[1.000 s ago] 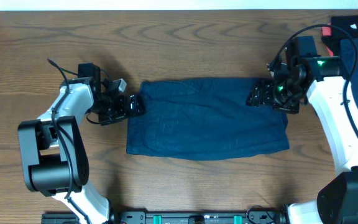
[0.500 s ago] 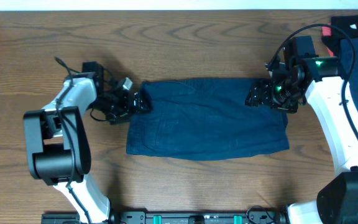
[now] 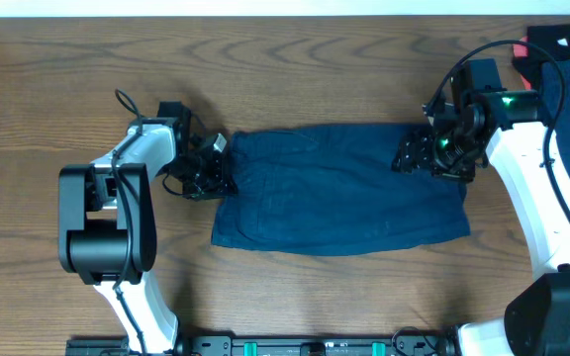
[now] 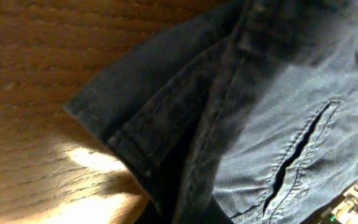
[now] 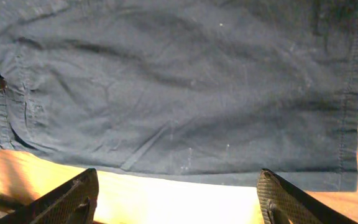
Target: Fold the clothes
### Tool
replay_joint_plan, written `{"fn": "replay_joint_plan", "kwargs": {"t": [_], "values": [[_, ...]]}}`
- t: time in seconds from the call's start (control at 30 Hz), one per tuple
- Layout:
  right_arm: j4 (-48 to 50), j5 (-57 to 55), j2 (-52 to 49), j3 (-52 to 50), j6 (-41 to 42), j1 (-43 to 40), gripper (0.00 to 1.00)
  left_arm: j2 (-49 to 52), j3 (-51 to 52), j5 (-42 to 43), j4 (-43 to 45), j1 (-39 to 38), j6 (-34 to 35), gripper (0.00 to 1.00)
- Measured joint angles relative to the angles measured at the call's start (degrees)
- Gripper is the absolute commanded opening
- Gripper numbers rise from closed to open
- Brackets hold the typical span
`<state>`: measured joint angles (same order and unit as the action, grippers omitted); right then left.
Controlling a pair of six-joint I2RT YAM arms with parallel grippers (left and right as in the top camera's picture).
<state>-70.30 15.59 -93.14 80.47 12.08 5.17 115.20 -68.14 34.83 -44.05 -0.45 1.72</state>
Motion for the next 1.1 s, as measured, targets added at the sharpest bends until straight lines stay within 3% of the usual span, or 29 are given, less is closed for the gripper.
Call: {"fn": "replay_joint_plan", "kwargs": {"t": [0.43,0.63,0.7,0.83,0.97,1.1], "values": [[-0.87,-2.08,0.00,-0.09,-0.02,0.00,0.78,4.24,-13.29,-20.94,-18.60,3.41,2.99,0.06],[2.89,-2.16,0.00,-1.46,-0.15,0.20,0.68,4.02,-22.01,-24.85,-25.88,3.32,2.99,0.06],[5.42,-2.16,0.00,-2.91,-0.13,0.79,0.61,2.67,-23.87,-25.38,-27.08,2.78,2.99,0.06],[12.57,-2.01,0.00,-7.78,1.01,3.04,0.30,-3.48,-24.37,-25.86,-28.50,1.40,2.99,0.06],[21.42,-1.95,0.00,-14.27,3.76,5.46,0.11,-11.23,-24.57,-25.83,-30.32,0.13,2.99,0.06],[29.79,-1.90,-0.02,-21.07,7.48,8.09,0.05,-17.38,-24.81,-25.35,-31.45,-0.68,2.99,0.06]]}}
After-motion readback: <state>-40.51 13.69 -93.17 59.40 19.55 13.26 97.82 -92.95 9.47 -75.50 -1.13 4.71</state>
